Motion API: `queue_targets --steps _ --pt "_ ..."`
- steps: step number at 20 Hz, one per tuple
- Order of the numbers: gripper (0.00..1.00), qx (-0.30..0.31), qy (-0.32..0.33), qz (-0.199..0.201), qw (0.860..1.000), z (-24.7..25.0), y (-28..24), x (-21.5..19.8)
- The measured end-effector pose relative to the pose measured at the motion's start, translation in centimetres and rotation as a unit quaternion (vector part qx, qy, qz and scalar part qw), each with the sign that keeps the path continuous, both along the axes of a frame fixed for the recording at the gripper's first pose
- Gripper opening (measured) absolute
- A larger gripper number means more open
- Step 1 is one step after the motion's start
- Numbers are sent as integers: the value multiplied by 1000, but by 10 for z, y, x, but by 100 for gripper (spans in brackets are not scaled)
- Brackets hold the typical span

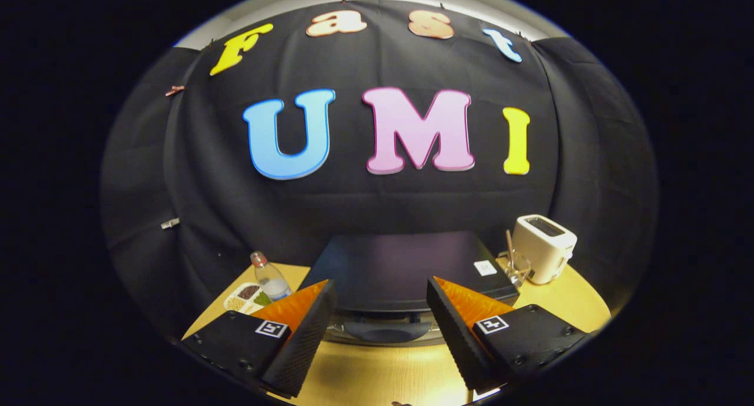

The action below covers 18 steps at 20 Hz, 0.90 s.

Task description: Open the toaster oven, put the food inside, and close the toaster oven door.

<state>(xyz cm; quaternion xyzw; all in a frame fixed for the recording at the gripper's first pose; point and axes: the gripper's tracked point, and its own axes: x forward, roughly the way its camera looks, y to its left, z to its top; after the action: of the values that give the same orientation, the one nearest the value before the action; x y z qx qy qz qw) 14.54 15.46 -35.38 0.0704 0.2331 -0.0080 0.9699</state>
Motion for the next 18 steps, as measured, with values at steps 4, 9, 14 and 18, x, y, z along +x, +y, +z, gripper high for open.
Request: queue_targets --steps 4,9,14,18 --pt "99 -15 46 -18 999 -46 -6 9" --pt "100 -27 64 -26 997 -65 -5 13" --pt "100 -26 79 -14 996 -69 -3 -7" --pt "100 -8 125 -3 992 -80 1 -52"
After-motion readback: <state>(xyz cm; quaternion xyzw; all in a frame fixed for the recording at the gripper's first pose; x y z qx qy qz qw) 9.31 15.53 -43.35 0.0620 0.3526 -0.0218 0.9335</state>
